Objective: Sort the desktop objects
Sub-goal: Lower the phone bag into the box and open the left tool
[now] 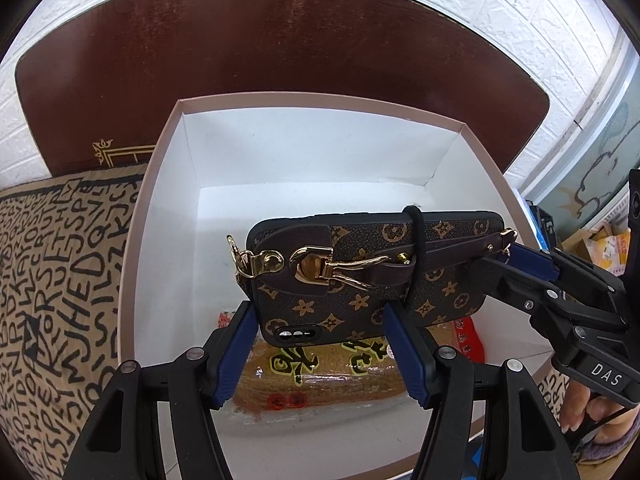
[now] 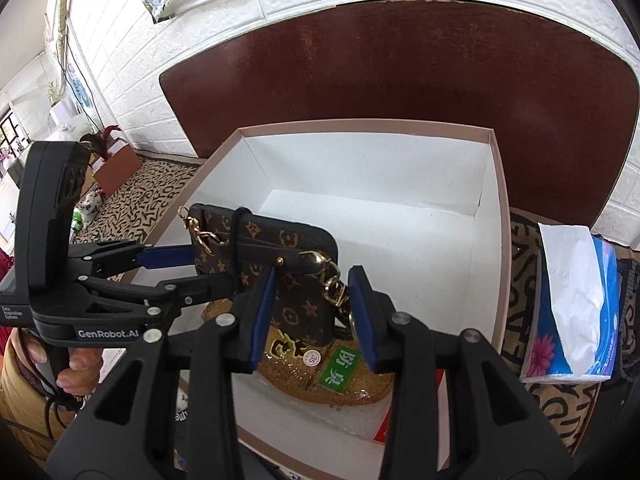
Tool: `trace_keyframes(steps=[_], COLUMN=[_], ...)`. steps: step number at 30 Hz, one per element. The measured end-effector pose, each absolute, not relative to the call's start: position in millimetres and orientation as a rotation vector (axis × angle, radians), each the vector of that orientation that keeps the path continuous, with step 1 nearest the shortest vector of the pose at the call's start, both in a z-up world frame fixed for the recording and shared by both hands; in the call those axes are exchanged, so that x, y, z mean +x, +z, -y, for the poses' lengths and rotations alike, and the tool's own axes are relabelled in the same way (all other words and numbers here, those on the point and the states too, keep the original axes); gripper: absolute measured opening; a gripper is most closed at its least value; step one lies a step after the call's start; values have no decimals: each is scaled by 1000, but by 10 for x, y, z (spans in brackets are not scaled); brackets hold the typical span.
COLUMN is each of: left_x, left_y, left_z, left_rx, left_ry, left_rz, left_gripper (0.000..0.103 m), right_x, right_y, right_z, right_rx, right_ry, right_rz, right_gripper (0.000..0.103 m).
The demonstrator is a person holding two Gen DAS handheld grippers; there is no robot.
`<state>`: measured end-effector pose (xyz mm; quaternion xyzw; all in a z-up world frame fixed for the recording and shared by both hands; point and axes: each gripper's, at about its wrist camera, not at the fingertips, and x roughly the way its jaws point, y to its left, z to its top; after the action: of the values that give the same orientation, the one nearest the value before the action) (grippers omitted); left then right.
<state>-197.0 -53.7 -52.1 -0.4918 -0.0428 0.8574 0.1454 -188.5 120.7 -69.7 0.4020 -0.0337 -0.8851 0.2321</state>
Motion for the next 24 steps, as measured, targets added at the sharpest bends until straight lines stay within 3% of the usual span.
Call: trace_keyframes(steps=[24], left_x=[-1859], left_y=[-539], left_z=[508], left_rx=[-1390], left_ry=[2496], left_rz=[68], left_gripper=[62], right_x=[-1922], right_y=[-868], right_z=[-1142], right_rx=[1196], right_ry=[-2428], right_rz=[28], right_gripper=[40])
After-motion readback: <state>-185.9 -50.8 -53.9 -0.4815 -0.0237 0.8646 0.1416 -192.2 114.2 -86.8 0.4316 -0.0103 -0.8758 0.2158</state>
